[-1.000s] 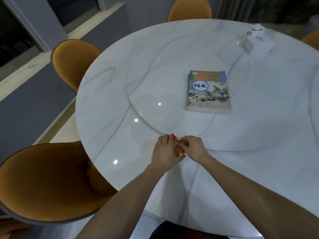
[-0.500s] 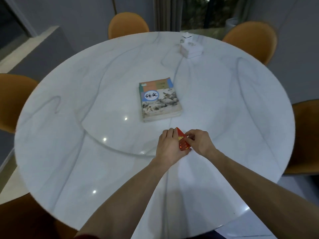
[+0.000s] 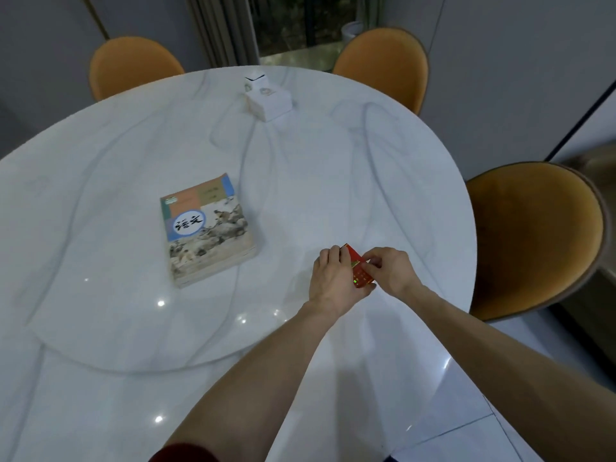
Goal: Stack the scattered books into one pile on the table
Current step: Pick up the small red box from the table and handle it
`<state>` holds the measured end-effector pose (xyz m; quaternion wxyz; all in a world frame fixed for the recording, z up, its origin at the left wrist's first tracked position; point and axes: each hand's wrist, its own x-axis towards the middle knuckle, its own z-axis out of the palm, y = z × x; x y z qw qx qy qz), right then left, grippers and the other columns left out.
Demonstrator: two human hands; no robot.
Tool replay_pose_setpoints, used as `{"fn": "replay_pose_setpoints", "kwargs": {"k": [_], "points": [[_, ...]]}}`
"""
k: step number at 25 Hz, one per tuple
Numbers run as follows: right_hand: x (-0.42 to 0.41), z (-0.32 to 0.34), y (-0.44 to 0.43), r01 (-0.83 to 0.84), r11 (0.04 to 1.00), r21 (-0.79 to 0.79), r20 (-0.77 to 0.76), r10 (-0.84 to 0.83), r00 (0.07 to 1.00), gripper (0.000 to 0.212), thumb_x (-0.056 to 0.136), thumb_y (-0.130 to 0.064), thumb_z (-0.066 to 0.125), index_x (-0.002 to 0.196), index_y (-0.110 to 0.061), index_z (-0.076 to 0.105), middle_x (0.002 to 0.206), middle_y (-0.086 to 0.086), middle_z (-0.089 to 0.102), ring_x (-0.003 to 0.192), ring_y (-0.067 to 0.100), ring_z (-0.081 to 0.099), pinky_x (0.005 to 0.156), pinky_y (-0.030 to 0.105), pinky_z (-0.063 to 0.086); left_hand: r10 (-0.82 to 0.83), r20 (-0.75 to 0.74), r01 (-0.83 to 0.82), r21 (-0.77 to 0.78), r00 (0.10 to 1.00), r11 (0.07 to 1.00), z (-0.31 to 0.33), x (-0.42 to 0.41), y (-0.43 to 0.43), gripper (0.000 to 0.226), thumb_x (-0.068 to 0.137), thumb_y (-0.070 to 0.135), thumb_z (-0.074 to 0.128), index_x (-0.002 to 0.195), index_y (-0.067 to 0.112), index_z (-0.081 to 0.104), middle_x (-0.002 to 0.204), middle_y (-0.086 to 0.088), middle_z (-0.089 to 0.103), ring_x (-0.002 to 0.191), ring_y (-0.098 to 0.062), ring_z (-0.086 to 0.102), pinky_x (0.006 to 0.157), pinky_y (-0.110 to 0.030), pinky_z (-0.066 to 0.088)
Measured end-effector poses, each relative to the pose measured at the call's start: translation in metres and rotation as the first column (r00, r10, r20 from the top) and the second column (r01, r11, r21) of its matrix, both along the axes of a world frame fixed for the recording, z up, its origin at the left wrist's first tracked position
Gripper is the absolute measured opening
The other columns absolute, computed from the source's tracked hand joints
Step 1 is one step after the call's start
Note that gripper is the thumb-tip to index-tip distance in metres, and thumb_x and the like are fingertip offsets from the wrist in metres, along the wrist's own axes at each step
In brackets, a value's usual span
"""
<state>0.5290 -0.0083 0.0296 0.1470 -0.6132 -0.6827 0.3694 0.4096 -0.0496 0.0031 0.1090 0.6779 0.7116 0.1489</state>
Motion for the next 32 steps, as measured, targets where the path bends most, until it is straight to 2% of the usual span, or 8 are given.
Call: {"fn": "replay_pose_setpoints", "kwargs": {"k": [6, 10, 16, 19, 26, 32], "points": [[0.062, -0.019, 0.058, 0.095, 0.995, -0.029, 0.0, -0.095, 0.995, 0.019, 0.089, -0.009, 0.059, 0.105, -0.004, 0.069, 0.1, 0.019, 0.072, 0.094, 0.03, 0.066, 0.083, 0.03, 0.051, -0.062, 0.009, 0.063, -0.04, 0.998, 0.997, -0.015, 0.06, 0.067, 0.08, 0.071, 0.057, 0.067, 0.127, 0.004, 0.048, 0.12, -0.009, 0.057, 0.115, -0.028, 0.049, 0.098, -0.034, 0.042], [0.097, -0.034, 0.094, 0.134, 0.99, -0.034, 0.029, -0.133, 0.991, 0.02, 0.09, -0.01, 0.058, 0.107, -0.005, 0.068, 0.101, 0.018, 0.071, 0.093, 0.03, 0.065, 0.081, 0.03, 0.051, -0.085, -0.021, 0.084, -0.032, 0.996, 0.996, -0.027, 0.095, 0.106, 0.077, 0.063, 0.056, 0.074, 0.114, 0.001, 0.058, 0.106, -0.011, 0.065, 0.102, -0.03, 0.059, 0.088, -0.037, 0.05], [0.134, -0.058, 0.128, 0.197, 0.979, -0.046, 0.072, -0.193, 0.979, 0.022, 0.091, -0.013, 0.058, 0.109, -0.006, 0.068, 0.1, 0.017, 0.071, 0.088, 0.027, 0.064, 0.081, 0.031, 0.053, -0.166, 0.022, 0.168, -0.1, 0.986, 0.981, -0.048, 0.131, 0.149, 0.085, 0.068, 0.054, 0.071, 0.13, 0.002, 0.047, 0.124, -0.011, 0.057, 0.115, -0.029, 0.05, 0.098, -0.036, 0.043], [0.146, -0.069, 0.142, 0.207, 0.977, -0.044, 0.09, -0.203, 0.975, 0.021, 0.09, -0.014, 0.059, 0.108, -0.005, 0.068, 0.1, 0.018, 0.071, 0.084, 0.025, 0.062, 0.08, 0.031, 0.052, -0.188, 0.021, 0.19, -0.099, 0.982, 0.977, -0.062, 0.143, 0.164, 0.086, 0.068, 0.053, 0.071, 0.131, 0.001, 0.047, 0.123, -0.012, 0.058, 0.114, -0.03, 0.052, 0.098, -0.036, 0.044], [0.157, -0.084, 0.155, 0.231, 0.971, -0.065, 0.099, -0.224, 0.969, 0.023, 0.091, -0.015, 0.058, 0.11, -0.005, 0.067, 0.105, 0.017, 0.07, 0.095, 0.029, 0.065, 0.086, 0.036, 0.053, -0.25, -0.013, 0.246, -0.116, 0.968, 0.962, -0.079, 0.154, 0.181, 0.087, 0.072, 0.05, 0.069, 0.138, 0.001, 0.041, 0.131, -0.012, 0.053, 0.12, -0.029, 0.048, 0.105, -0.035, 0.04], [0.157, -0.088, 0.156, 0.249, 0.966, -0.07, 0.105, -0.241, 0.965, 0.023, 0.091, -0.016, 0.058, 0.109, -0.006, 0.066, 0.103, 0.016, 0.071, 0.094, 0.028, 0.065, 0.08, 0.031, 0.05, -0.262, -0.015, 0.259, -0.105, 0.965, 0.96, -0.083, 0.154, 0.182, 0.088, 0.07, 0.047, 0.071, 0.138, -0.002, 0.041, 0.132, -0.015, 0.053, 0.121, -0.031, 0.049, 0.107, -0.037, 0.04]]}}
